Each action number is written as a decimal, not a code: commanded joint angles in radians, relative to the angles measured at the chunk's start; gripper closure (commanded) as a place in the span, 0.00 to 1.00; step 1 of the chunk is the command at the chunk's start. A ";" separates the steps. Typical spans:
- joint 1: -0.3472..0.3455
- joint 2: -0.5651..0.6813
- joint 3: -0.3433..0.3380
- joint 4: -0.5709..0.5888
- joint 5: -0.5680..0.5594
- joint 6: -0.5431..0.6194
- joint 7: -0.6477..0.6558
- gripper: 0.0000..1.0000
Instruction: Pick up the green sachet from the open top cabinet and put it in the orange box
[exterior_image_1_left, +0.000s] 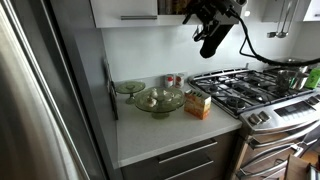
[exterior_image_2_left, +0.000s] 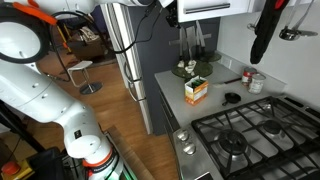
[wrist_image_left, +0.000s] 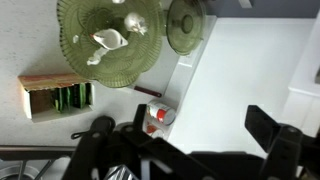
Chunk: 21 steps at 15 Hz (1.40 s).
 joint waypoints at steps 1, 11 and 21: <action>-0.021 0.084 0.018 0.128 -0.111 0.047 0.234 0.00; 0.059 0.209 -0.016 0.297 -0.368 0.043 0.589 0.00; 0.071 0.307 -0.063 0.409 -0.419 0.077 0.635 0.00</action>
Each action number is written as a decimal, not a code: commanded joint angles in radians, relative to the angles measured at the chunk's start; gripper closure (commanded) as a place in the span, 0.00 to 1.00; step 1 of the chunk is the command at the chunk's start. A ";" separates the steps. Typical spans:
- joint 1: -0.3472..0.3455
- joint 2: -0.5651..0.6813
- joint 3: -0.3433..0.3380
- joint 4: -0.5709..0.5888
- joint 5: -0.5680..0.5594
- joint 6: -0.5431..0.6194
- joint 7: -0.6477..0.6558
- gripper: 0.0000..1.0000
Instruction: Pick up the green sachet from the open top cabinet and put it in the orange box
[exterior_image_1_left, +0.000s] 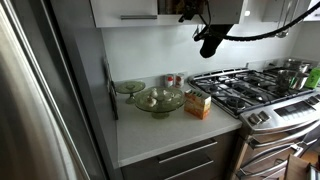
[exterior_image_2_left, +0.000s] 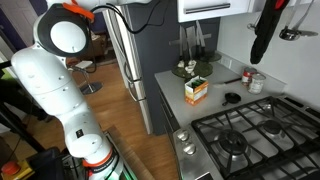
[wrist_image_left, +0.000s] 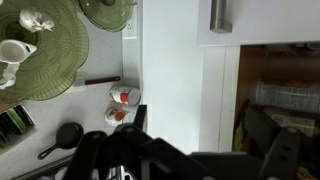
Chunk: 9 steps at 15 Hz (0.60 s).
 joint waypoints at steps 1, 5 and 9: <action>0.018 0.069 -0.066 0.082 -0.027 0.033 0.021 0.00; -0.037 0.151 -0.073 0.177 0.030 0.079 -0.035 0.00; -0.047 0.220 -0.063 0.256 0.099 0.066 -0.106 0.00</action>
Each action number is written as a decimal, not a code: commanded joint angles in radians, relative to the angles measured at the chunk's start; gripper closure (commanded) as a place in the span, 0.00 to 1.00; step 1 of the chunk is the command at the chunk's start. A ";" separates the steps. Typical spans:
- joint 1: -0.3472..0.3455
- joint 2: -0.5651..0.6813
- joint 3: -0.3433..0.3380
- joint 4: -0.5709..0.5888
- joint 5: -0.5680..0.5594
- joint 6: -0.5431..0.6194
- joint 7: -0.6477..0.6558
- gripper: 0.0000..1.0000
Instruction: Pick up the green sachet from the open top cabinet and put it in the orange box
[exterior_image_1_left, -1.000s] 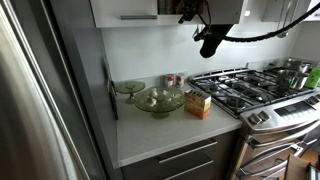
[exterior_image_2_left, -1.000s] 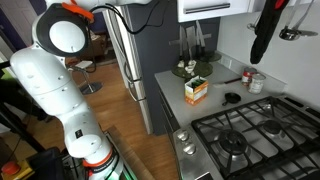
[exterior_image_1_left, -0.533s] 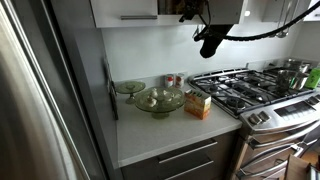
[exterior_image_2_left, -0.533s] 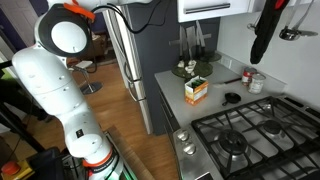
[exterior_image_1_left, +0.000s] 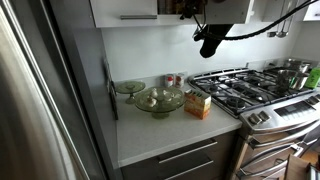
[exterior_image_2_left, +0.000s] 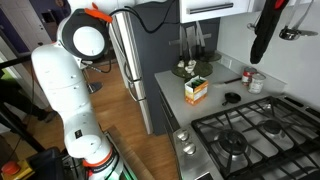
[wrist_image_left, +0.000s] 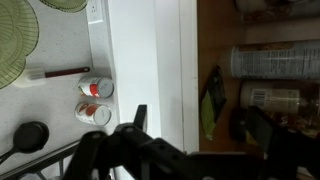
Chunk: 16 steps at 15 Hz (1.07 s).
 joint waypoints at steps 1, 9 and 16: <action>-0.010 0.076 0.010 0.092 0.074 -0.011 -0.070 0.00; -0.013 0.145 0.011 0.178 0.149 -0.070 -0.187 0.00; -0.023 0.191 0.007 0.254 0.146 -0.137 -0.251 0.24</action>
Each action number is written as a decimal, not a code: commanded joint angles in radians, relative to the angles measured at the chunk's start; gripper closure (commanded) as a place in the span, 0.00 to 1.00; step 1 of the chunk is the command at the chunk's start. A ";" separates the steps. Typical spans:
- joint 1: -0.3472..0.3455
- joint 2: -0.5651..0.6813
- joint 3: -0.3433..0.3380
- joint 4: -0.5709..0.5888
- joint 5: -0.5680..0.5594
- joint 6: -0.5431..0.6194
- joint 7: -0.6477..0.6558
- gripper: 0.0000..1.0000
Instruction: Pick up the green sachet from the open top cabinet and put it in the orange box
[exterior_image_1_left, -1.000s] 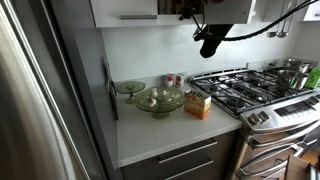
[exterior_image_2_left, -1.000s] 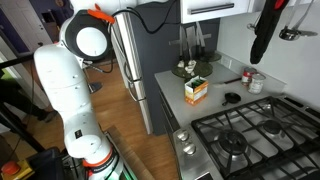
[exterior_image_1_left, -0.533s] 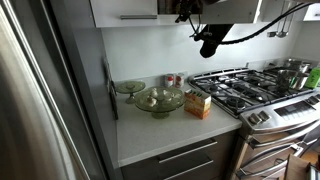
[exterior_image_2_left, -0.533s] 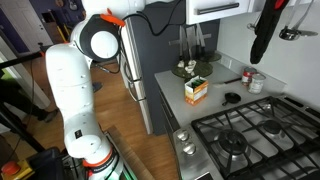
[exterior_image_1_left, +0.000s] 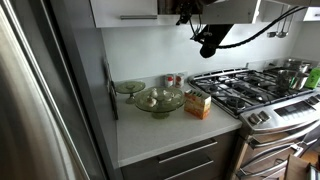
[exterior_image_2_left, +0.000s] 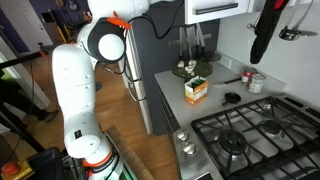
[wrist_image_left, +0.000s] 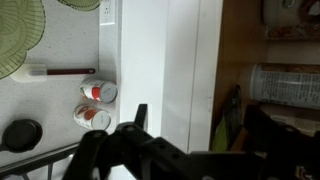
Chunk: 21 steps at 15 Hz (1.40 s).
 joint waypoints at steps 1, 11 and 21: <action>-0.013 0.037 0.006 0.070 0.024 -0.064 -0.043 0.27; -0.019 0.052 0.018 0.154 0.037 -0.176 -0.076 0.81; -0.018 0.024 0.021 0.161 0.034 -0.197 -0.099 1.00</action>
